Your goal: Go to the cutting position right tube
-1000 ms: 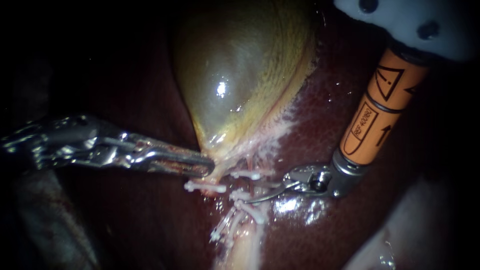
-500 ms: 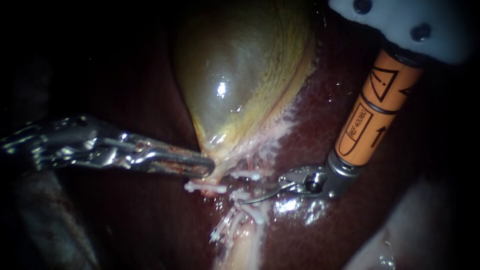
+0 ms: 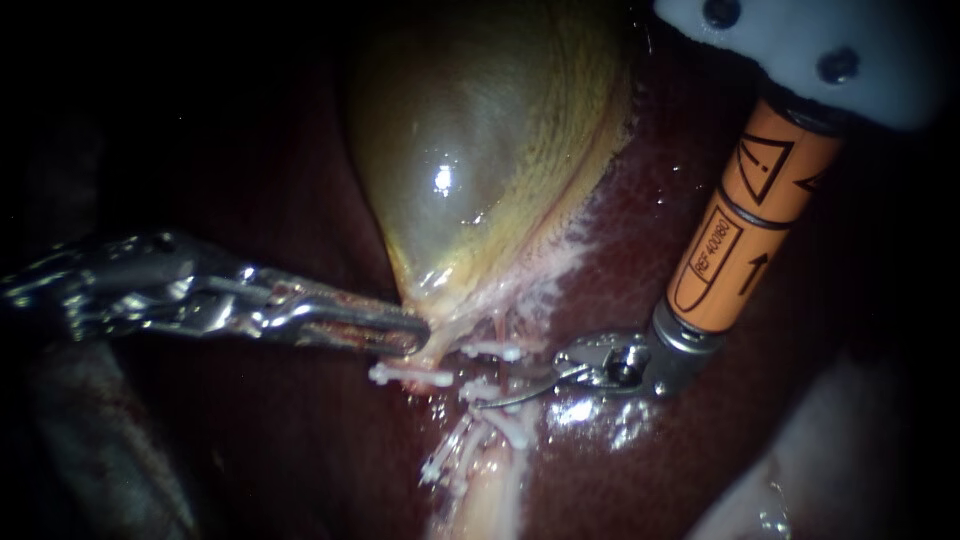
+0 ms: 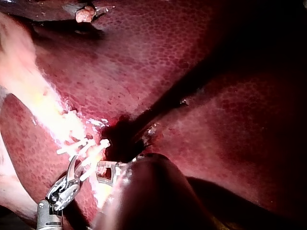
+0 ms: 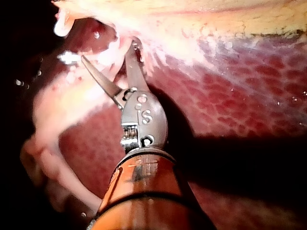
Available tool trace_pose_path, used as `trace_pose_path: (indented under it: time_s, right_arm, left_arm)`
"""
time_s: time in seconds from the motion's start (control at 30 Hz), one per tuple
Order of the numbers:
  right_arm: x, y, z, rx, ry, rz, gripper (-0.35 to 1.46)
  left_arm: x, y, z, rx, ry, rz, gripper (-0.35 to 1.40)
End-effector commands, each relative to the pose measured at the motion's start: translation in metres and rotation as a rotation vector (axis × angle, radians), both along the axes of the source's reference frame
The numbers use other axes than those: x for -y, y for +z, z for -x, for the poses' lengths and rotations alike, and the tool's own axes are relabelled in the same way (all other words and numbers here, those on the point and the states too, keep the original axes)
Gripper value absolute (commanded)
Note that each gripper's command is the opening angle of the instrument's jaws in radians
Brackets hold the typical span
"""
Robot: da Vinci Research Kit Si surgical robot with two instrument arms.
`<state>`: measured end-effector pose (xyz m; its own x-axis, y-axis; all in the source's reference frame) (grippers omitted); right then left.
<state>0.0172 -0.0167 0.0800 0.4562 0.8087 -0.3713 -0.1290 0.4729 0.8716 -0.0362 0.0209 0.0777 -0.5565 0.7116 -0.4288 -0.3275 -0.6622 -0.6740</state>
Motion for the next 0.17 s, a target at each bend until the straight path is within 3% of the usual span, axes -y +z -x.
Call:
trace_pose_path:
  time_s: [0.03,0.17]
  right_arm:
    - [0.0000,0.0000,0.0000,0.000,0.000,0.000,1.11]
    - [0.0000,0.0000,0.0000,-0.001,0.000,0.000,1.11]
  left_arm:
    - [0.0000,0.0000,0.0000,0.000,0.000,0.000,-0.35]
    - [0.0000,0.0000,0.0000,0.000,0.000,0.000,-0.35]
